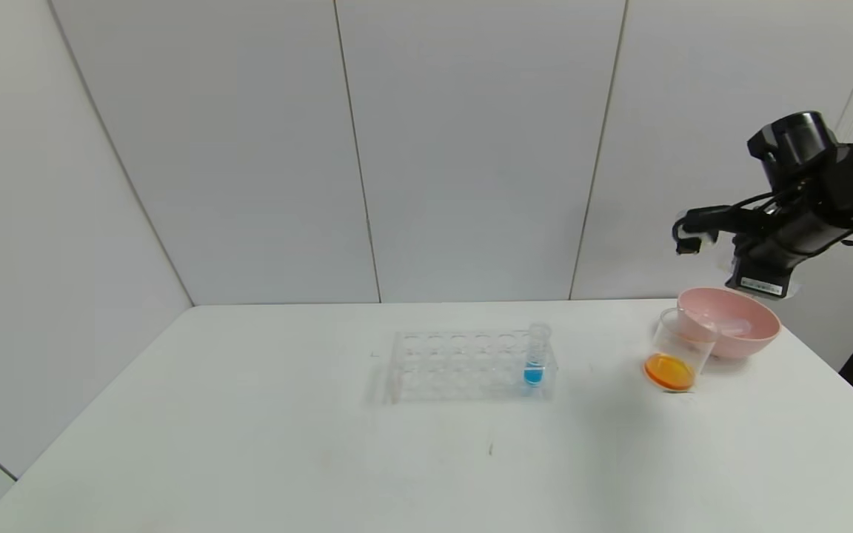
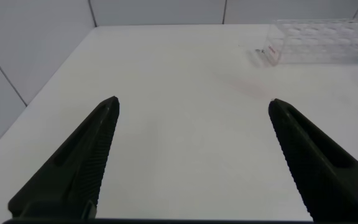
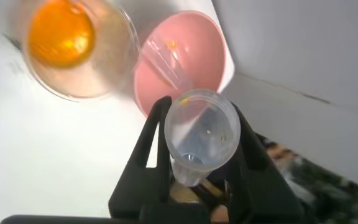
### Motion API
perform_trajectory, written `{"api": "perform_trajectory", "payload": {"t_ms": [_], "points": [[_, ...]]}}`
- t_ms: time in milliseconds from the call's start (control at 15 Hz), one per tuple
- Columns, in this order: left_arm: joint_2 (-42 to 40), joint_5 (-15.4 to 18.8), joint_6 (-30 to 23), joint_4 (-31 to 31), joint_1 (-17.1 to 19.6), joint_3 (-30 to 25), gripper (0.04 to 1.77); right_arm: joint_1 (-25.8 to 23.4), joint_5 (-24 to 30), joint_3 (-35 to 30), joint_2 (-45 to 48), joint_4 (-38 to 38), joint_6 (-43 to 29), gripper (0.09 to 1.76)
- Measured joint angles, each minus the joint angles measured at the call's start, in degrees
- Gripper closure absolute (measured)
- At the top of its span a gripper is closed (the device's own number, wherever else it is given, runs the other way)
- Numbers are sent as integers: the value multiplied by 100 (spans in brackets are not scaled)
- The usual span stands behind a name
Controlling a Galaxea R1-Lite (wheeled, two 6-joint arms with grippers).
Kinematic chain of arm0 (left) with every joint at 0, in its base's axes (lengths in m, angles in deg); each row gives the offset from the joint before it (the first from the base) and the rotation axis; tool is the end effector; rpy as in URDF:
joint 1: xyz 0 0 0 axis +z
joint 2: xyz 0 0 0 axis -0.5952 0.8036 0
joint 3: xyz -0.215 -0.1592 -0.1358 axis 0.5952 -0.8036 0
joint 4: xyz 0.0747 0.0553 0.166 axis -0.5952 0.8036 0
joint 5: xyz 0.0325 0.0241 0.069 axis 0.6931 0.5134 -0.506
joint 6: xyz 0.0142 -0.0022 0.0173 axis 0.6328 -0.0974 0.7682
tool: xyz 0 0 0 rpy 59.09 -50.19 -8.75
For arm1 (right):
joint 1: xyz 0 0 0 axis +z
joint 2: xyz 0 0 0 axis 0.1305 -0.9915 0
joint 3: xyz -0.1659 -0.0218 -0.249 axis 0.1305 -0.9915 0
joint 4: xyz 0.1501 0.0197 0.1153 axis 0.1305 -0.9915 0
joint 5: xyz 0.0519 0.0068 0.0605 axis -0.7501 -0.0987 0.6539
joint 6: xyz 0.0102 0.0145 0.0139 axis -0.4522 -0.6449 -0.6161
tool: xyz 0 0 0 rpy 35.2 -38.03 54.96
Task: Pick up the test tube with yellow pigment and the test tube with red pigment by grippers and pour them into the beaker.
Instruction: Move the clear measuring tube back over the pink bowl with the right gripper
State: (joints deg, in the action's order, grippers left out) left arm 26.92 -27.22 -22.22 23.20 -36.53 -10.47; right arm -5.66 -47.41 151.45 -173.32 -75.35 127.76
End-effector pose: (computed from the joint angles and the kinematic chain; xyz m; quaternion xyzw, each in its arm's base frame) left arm -0.0229 0.0001 0.0738 -0.0081 0.0086 0.0014 0.9999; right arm 0.3888 0.0077 0.2415 -0.4884 0.3918 0.1280 0.7692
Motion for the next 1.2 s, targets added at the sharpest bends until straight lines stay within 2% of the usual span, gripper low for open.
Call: {"api": "perform_trajectory", "payload": {"t_ms": [200, 267, 400, 667, 867, 1200], "points": [[0, 0, -2, 0, 0, 0, 9, -83, 894, -347, 352, 176, -2020, 130], [0, 0, -2, 0, 0, 0, 9, -116, 1070, -494, 468, 433, -2617, 130], [0, 0, -2, 0, 0, 0, 9, -226, 1193, -909, 653, 1470, -3424, 130], [0, 0, -2, 0, 0, 0, 9, -492, 1226, -1996, 794, 3712, -4345, 130], [0, 2, -2, 0, 0, 0, 9, -574, 1081, -2630, 741, 4843, -4949, 130], [0, 2, -5, 0, 0, 0, 9, -731, 690, -3195, 419, 6398, -5391, 130]]}}
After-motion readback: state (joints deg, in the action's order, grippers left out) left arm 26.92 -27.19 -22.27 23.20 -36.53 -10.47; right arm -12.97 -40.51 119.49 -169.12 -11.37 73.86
